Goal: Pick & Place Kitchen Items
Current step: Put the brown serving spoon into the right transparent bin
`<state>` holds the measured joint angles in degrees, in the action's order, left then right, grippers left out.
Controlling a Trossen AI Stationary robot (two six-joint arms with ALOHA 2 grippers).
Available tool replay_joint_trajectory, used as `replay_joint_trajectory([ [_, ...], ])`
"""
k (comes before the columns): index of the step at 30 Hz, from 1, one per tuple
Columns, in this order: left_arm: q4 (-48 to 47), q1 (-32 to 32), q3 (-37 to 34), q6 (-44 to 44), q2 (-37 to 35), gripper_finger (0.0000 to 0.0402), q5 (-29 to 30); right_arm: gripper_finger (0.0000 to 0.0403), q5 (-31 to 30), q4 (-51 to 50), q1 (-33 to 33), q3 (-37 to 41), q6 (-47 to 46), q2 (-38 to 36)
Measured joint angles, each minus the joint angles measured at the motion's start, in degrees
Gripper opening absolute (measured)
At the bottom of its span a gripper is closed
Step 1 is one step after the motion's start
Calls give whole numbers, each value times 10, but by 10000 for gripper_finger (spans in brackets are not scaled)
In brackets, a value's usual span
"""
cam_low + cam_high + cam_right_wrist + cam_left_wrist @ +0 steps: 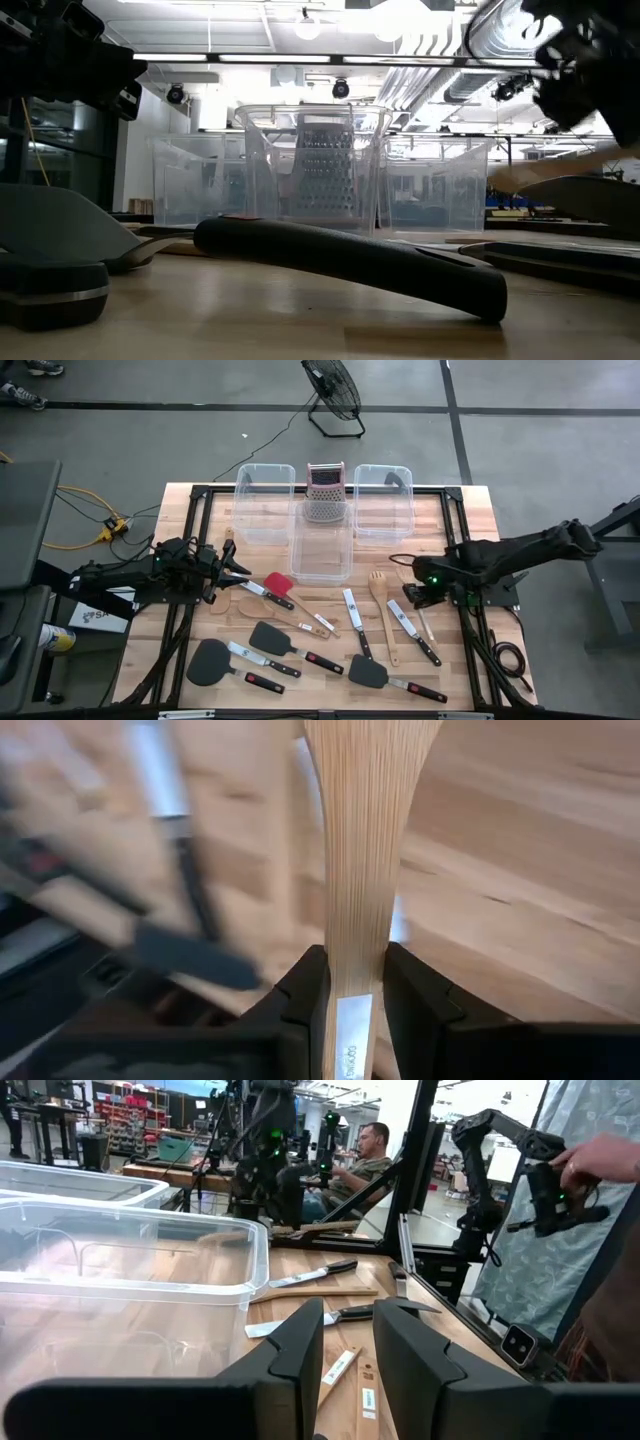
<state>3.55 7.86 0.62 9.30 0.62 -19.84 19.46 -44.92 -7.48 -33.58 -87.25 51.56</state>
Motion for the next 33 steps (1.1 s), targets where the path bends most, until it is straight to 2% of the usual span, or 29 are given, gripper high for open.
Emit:
replay_joint_trajectory([
  [8,0,0,0,0,0,90,0,69,-65,207,-7,-2,42,-36],
  [11,0,0,0,0,0,90,0,69,-100,235,8,-18,76,-32],
  [17,0,0,0,0,0,90,0,69,-167,221,67,-97,200,-14],
  [22,0,0,0,0,0,90,0,69,-217,210,140,-175,321,32],
  [26,0,0,0,0,0,90,0,69,-221,176,207,-257,420,87],
  [33,0,0,0,0,0,90,0,69,-220,56,320,-389,574,178],
])
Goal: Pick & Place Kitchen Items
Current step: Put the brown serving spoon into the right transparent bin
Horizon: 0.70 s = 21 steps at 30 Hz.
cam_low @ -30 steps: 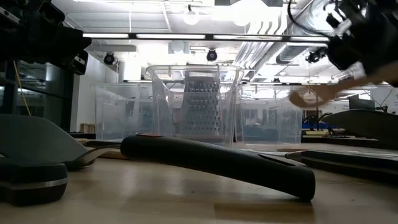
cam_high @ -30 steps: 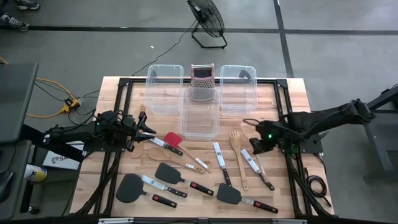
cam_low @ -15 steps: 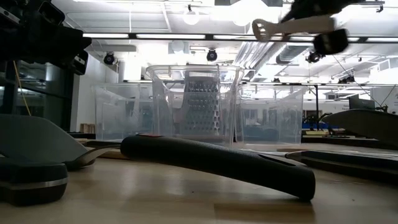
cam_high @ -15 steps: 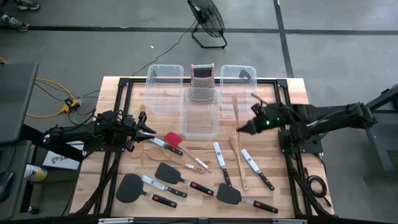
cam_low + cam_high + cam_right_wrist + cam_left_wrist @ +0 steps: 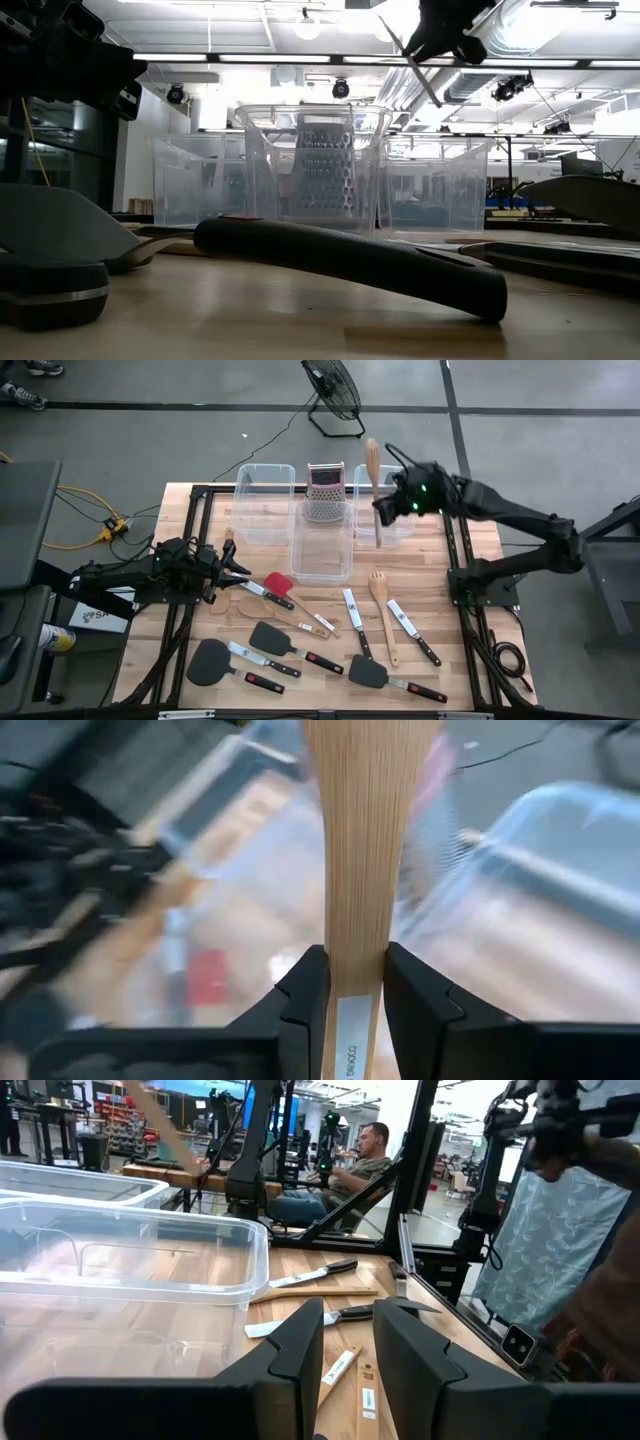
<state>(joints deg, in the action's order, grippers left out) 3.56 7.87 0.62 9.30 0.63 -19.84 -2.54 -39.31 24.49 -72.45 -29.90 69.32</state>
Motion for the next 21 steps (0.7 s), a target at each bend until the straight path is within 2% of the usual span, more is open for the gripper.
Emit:
replay_joint_trajectory([
  [5,0,0,0,0,0,90,0,69,0,-11,73,-47,111,49],
  [10,0,0,0,0,0,90,0,69,-1,-24,136,-53,176,103],
  [16,0,0,0,0,0,90,0,69,-6,-43,174,-53,215,172],
  [21,0,0,0,0,0,90,0,69,-5,-39,181,-53,196,216],
])
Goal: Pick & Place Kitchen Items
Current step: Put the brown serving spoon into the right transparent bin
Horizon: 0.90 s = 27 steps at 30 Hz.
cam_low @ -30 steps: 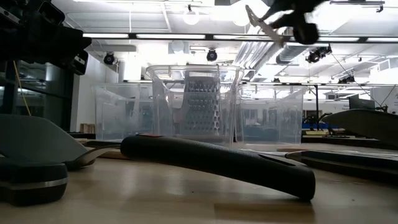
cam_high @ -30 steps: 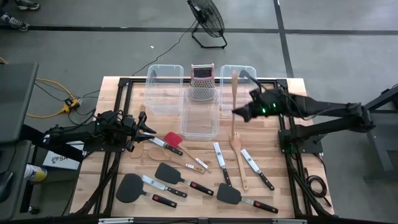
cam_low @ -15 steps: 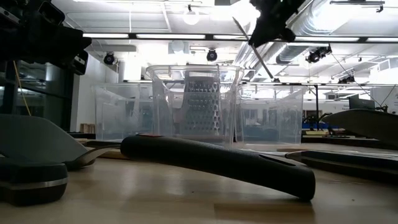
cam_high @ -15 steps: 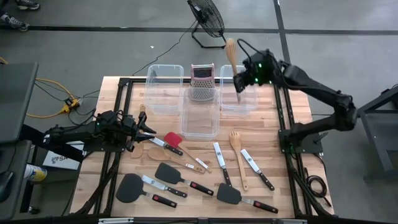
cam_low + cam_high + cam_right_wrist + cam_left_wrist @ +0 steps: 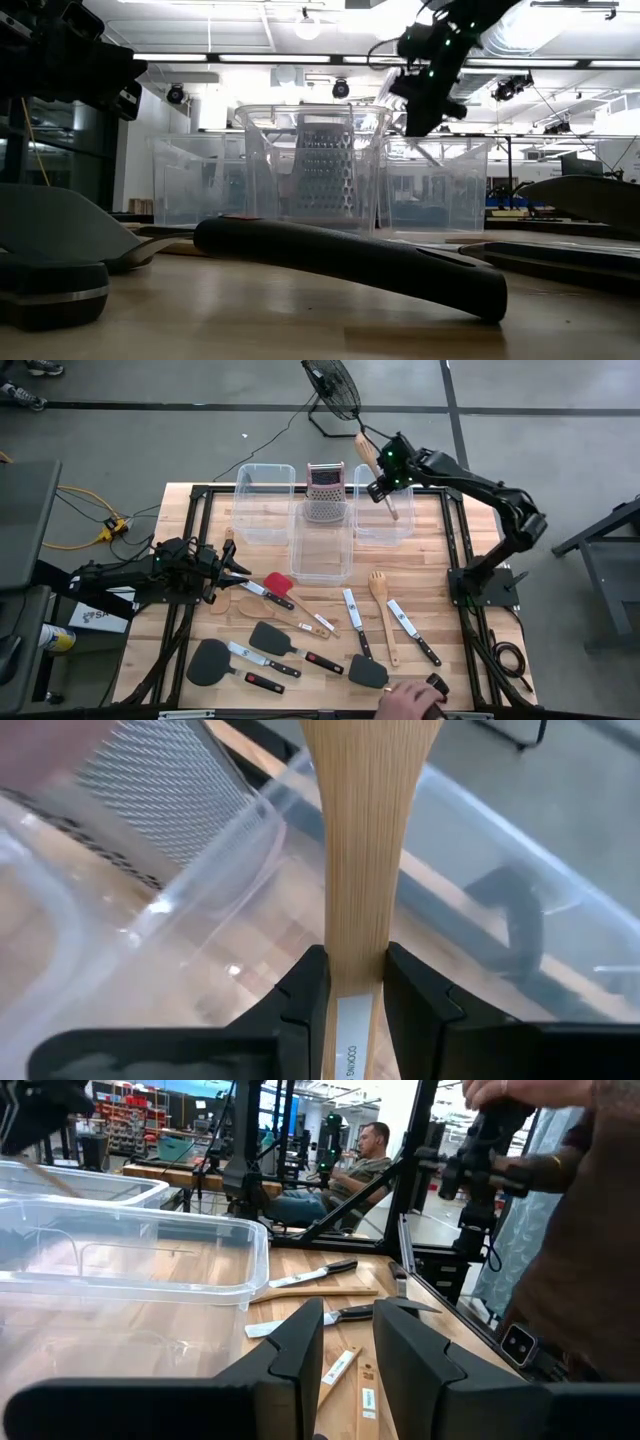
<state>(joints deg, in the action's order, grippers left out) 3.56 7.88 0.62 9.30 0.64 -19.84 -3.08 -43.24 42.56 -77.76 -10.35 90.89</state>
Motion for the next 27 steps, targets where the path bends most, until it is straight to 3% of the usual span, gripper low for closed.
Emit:
replay_joint_trajectory([
  [19,0,0,0,0,0,90,0,69,-9,-33,-6,2,-91,43],
  [27,0,0,0,0,0,90,0,70,-12,6,-9,50,-106,44],
])
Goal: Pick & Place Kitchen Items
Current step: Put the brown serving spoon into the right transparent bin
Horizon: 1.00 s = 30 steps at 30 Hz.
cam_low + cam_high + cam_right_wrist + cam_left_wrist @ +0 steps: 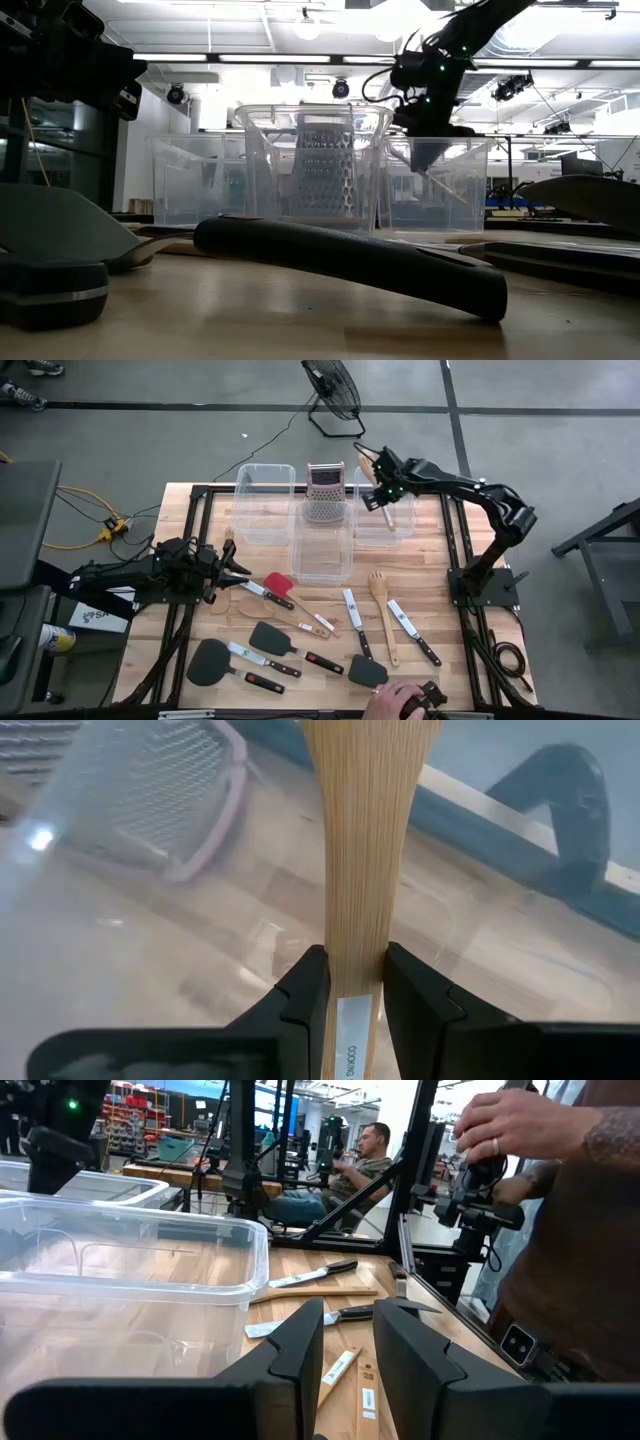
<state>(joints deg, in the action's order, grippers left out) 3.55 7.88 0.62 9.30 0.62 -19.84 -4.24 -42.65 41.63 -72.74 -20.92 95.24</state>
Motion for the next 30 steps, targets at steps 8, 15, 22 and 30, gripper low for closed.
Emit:
replay_joint_trajectory([
  [8,0,0,0,0,0,90,0,77,0,22,-4,21,-13,0],
  [15,0,0,0,0,0,90,0,79,1,27,-8,26,-13,0],
  [22,0,0,0,0,0,90,0,80,18,21,-14,26,22,0],
  [30,0,0,0,0,0,90,0,101,18,13,-17,26,51,0],
])
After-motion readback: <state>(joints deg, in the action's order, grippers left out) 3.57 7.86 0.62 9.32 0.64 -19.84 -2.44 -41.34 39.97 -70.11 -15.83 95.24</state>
